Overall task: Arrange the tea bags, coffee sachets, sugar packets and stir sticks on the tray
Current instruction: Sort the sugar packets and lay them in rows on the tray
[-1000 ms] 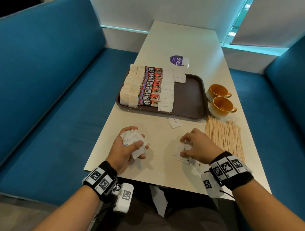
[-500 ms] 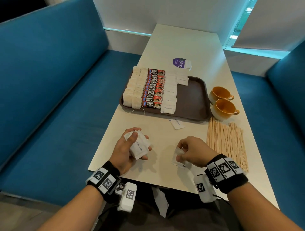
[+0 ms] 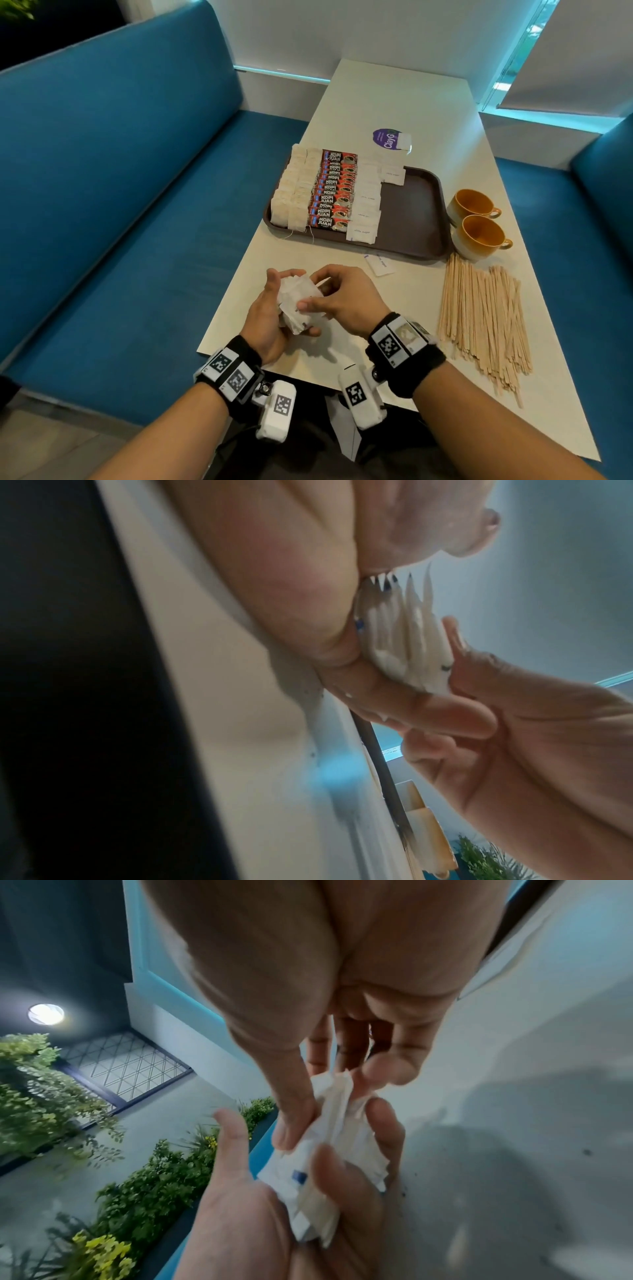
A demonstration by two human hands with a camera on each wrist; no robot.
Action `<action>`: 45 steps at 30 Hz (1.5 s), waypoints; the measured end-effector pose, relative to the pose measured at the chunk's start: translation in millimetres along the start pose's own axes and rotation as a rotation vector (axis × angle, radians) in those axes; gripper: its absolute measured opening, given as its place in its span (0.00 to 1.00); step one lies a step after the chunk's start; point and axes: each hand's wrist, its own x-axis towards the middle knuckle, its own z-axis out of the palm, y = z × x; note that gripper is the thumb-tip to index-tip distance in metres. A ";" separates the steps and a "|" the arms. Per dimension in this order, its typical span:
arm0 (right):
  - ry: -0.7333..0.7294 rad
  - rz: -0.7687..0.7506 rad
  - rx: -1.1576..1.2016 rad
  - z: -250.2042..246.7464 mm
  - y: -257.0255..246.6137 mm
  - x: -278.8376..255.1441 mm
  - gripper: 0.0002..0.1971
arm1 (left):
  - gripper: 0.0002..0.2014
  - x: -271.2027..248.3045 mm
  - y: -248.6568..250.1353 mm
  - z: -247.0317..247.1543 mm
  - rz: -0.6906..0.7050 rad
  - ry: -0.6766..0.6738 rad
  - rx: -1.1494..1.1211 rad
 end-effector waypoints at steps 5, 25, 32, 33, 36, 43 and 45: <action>0.047 -0.006 -0.014 -3.2 2.9 4.2 0.22 | 0.30 2.4 -1.3 -3.9 0.029 -0.045 0.014; 0.001 -0.042 -0.993 -77.0 37.9 1.4 0.23 | 0.21 0.0 1.5 0.6 0.072 -0.046 -0.017; 0.048 -0.017 -0.800 -77.9 42.7 -15.1 0.10 | 0.20 1.2 0.6 -0.9 0.075 -0.041 0.013; 0.083 0.006 -0.773 -77.8 42.3 -14.1 0.11 | 0.19 1.0 0.3 -1.1 0.077 -0.040 0.017; 0.166 0.116 -0.824 -74.4 41.6 -8.8 0.23 | 0.19 1.3 -0.8 -2.2 0.080 -0.048 0.016; 0.130 0.251 -0.717 -67.5 33.0 -1.1 0.28 | 0.23 1.4 -2.7 -4.7 0.074 -0.070 -0.001; 0.114 0.232 -0.704 -66.7 32.2 -1.9 0.20 | 0.28 1.0 -3.6 -6.1 0.064 -0.088 0.032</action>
